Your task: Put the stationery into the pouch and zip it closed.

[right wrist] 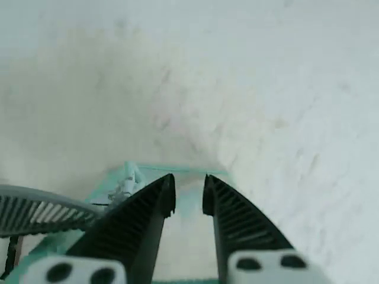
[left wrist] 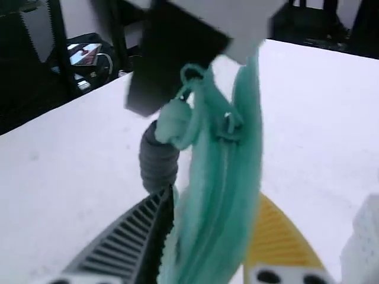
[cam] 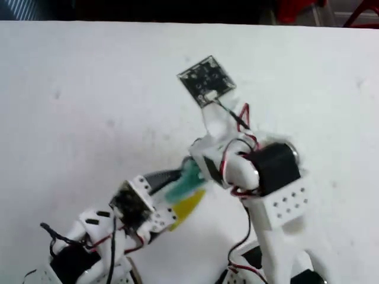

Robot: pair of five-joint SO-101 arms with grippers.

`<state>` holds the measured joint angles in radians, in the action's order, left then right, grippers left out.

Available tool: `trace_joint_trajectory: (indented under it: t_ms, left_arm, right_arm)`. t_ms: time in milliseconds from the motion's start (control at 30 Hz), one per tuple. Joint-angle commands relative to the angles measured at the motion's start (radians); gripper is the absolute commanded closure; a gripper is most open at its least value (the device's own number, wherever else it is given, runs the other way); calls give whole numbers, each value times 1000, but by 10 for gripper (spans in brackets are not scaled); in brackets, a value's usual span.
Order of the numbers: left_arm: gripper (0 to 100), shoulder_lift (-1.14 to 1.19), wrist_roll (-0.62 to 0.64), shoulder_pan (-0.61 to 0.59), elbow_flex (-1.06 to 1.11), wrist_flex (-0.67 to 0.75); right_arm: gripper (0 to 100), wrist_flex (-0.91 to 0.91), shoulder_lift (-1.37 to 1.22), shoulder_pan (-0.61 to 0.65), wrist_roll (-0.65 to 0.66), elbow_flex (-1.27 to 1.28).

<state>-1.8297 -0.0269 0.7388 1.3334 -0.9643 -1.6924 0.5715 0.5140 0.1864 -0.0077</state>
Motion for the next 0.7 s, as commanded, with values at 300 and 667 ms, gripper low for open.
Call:
trace_joint_trajectory:
  t_ms: [300,667]
  left_arm:
    - [979,7,-158,134,150,219]
    - [979,7,-169,-398,150,362]
  right_arm:
    - [924,-25,15,8,-5,-15]
    - [921,54,19,8,-11,-163]
